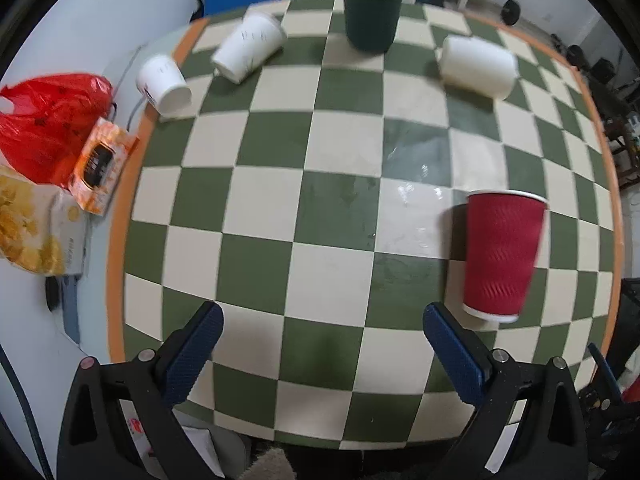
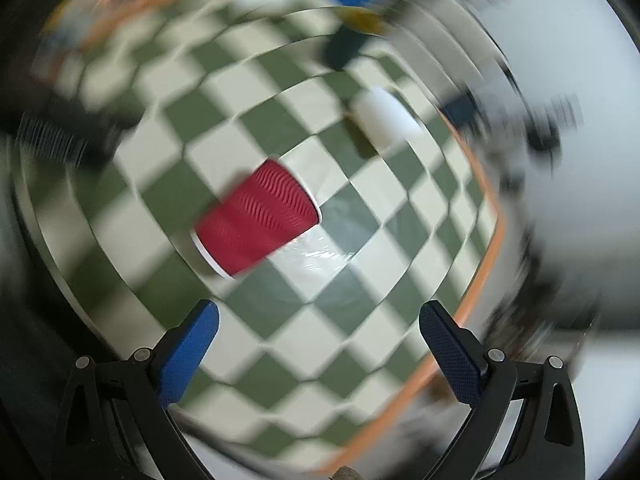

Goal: Flip cup upside down
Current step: 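Move the right gripper to the upright red cup and grasp its body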

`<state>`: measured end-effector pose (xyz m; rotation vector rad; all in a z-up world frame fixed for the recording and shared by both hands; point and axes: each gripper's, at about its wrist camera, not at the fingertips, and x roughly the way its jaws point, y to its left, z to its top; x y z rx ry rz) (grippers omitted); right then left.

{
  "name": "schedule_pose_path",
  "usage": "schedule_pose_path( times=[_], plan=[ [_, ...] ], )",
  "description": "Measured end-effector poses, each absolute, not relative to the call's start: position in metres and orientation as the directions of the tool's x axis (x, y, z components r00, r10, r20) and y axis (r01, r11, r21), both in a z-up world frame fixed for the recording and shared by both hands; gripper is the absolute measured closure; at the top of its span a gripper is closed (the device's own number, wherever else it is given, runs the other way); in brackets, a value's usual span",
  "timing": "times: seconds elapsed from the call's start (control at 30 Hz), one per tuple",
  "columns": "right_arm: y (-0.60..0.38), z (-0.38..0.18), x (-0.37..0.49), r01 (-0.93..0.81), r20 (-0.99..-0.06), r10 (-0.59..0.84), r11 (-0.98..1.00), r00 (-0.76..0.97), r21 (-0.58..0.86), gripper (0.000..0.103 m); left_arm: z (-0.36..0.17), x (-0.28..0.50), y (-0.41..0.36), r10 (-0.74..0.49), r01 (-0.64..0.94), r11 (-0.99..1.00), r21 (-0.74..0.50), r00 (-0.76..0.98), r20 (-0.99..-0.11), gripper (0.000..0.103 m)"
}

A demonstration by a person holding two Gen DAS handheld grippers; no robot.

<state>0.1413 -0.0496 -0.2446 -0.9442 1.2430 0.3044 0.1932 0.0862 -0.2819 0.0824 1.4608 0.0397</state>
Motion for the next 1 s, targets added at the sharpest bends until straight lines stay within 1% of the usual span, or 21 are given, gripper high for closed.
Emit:
schedule_pose_path(
  times=[0.07, 0.17, 0.23, 0.3, 0.37, 0.47, 0.63, 0.73, 0.8, 1.0],
  plan=[
    [-0.038, -0.269, 0.138, -0.784, -0.86, -0.324, 0.37, 0.394, -0.499, 0.001, -0.297, 0.198, 0.086, 0.08, 0.003, 0.997, 0.081, 0.074, -0.994, 0.001],
    [-0.028, -0.298, 0.131, -0.848, -0.814, -0.327, 0.064, 0.48, -0.526, 0.001, -0.319, 0.204, 0.088, 0.082, -0.025, 0.996, 0.081, 0.032, -0.996, 0.001],
    [-0.026, -0.319, 0.122, -0.838, -0.782, -0.3, -0.173, 0.546, -0.518, 0.001, -0.329, 0.207, 0.09, 0.087, -0.038, 0.996, 0.086, 0.009, -0.996, 0.001],
    [-0.027, -0.337, 0.116, -0.795, -0.763, -0.266, -0.36, 0.589, -0.488, 0.001, -0.339, 0.21, 0.091, 0.087, -0.048, 0.995, 0.087, -0.008, -0.996, 0.001],
    [-0.028, -0.352, 0.111, -0.739, -0.754, -0.227, -0.498, 0.617, -0.454, 0.001, -0.348, 0.213, 0.093, 0.088, -0.056, 0.995, 0.089, -0.017, -0.996, 0.0],
    [-0.028, -0.369, 0.107, -0.657, -0.759, -0.173, -0.64, 0.627, -0.397, 0.001, -0.361, 0.215, 0.096, 0.074, -0.065, 0.995, 0.077, -0.042, -0.996, 0.0],
    [-0.032, -0.392, 0.096, -0.517, -0.775, -0.105, -0.8, 0.622, -0.306, 0.002, -0.379, 0.218, 0.103, 0.066, -0.063, 0.996, 0.07, -0.073, -0.995, 0.0],
    [-0.033, -0.402, 0.095, -0.433, -0.776, -0.06, -0.856, 0.627, -0.284, 0.005, -0.385, 0.22, 0.106, 0.071, -0.056, 0.996, 0.075, -0.076, -0.995, 0.0],
    [-0.03, -0.407, 0.097, -0.382, -0.776, -0.038, -0.885, 0.629, -0.267, 0.005, -0.387, 0.221, 0.109, 0.07, -0.059, 0.996, 0.074, -0.075, -0.995, 0.0],
    [-0.027, -0.419, 0.105, -0.296, -0.791, -0.032, -0.936, 0.611, -0.191, 0.005, -0.39, 0.224, 0.113, 0.063, -0.058, 0.996, 0.067, -0.072, -0.995, 0.0]
  ],
)
